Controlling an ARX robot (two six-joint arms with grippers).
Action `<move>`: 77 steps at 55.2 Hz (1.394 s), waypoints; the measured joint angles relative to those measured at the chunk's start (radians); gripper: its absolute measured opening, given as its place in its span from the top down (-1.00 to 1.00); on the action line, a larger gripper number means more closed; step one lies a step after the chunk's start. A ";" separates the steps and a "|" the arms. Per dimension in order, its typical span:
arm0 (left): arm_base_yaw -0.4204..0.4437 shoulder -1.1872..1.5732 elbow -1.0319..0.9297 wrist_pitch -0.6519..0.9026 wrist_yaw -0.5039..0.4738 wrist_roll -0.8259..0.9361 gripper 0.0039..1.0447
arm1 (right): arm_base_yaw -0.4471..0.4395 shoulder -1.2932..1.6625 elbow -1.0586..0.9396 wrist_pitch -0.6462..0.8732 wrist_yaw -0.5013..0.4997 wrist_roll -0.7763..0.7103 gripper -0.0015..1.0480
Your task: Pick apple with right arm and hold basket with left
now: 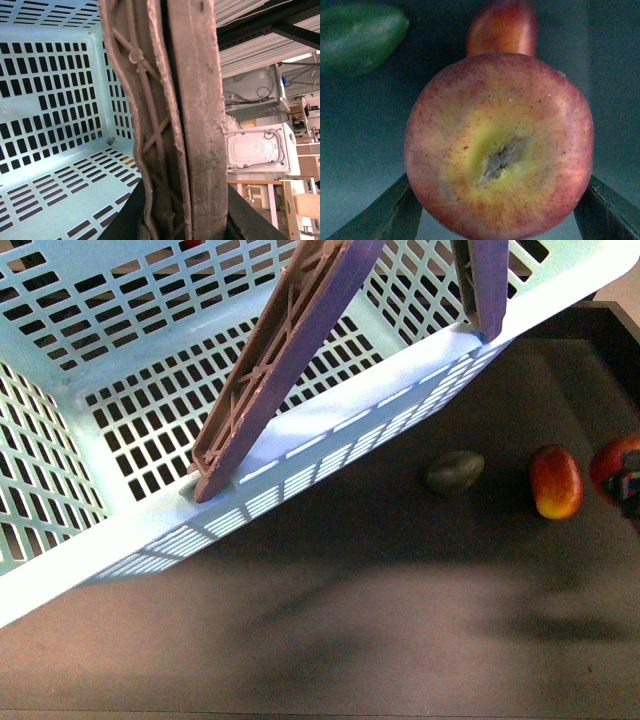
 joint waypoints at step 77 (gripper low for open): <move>0.000 0.000 0.000 0.000 -0.001 0.000 0.66 | 0.577 -0.617 0.024 -0.096 0.008 0.162 -0.82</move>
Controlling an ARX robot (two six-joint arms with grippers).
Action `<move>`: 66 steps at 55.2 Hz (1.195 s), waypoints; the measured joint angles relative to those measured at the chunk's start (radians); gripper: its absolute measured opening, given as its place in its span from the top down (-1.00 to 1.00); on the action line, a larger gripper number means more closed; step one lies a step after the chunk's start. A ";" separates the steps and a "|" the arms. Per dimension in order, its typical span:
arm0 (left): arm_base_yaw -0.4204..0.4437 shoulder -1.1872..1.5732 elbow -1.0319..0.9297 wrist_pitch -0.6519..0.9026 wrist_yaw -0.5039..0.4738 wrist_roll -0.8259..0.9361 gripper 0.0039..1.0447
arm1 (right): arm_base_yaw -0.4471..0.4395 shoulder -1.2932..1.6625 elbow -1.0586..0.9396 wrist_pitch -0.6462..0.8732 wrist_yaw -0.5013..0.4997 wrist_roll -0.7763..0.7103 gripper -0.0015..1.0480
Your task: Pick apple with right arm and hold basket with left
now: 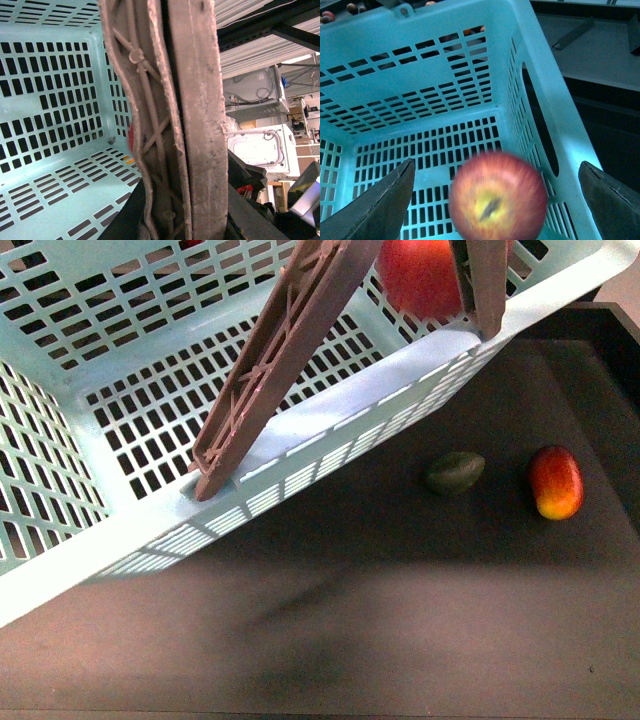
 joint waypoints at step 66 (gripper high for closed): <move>0.002 0.004 -0.001 -0.006 0.004 0.001 0.66 | -0.288 -0.528 -0.560 0.240 0.162 -0.012 0.96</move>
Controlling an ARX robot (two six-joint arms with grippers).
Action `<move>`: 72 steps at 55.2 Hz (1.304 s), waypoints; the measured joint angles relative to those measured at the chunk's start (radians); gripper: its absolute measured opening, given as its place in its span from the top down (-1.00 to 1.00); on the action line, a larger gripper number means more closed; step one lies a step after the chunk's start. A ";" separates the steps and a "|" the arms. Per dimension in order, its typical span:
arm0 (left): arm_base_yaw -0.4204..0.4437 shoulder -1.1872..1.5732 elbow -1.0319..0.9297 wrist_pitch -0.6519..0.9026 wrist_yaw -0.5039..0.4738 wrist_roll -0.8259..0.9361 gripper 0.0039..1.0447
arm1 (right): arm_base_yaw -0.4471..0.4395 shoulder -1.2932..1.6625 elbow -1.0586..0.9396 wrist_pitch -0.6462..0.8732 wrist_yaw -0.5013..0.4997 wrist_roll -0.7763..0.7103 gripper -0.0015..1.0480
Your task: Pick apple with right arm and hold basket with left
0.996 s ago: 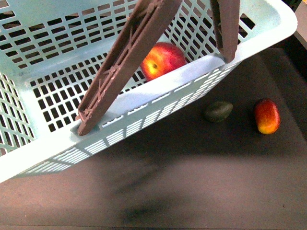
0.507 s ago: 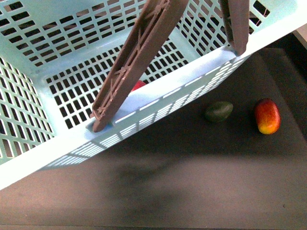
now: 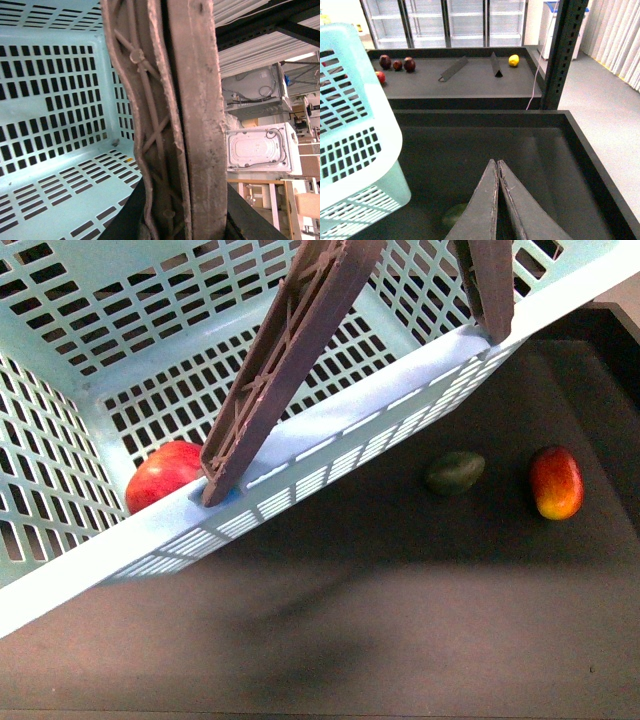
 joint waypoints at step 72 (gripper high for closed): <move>0.000 0.000 0.000 0.000 -0.003 -0.002 0.66 | -0.113 -0.650 -0.198 -0.427 -0.110 0.000 0.96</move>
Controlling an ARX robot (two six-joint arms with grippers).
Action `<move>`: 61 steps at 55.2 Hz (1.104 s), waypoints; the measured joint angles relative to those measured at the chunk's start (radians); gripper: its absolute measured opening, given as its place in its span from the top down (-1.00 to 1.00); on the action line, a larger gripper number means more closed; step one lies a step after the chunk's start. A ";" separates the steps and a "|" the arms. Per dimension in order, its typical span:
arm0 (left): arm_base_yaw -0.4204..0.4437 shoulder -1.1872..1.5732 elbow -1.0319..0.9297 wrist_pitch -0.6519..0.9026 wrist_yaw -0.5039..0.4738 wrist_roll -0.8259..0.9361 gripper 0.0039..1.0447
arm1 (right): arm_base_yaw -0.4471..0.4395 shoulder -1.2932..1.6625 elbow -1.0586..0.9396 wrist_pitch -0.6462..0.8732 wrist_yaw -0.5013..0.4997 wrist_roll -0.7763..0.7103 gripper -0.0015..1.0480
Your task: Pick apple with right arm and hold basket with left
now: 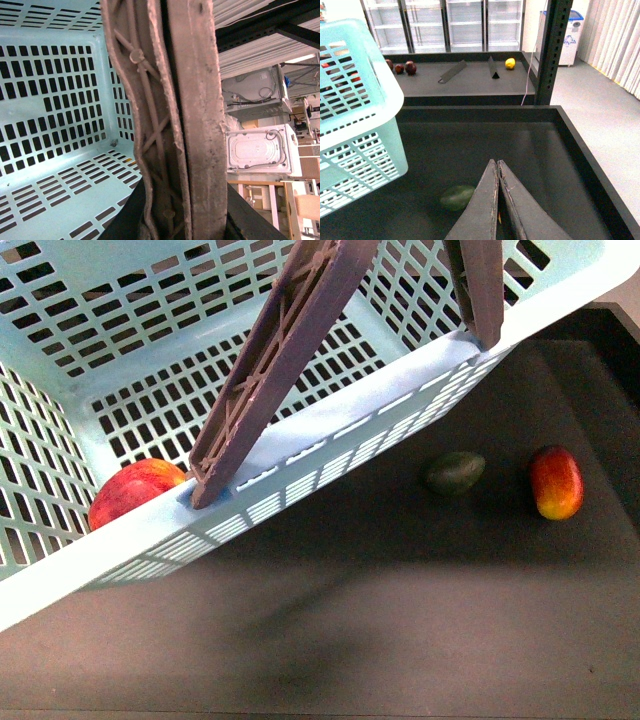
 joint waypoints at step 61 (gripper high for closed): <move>0.000 0.000 0.000 0.000 0.001 -0.001 0.66 | 0.000 -0.251 0.000 -0.256 0.001 0.000 -0.33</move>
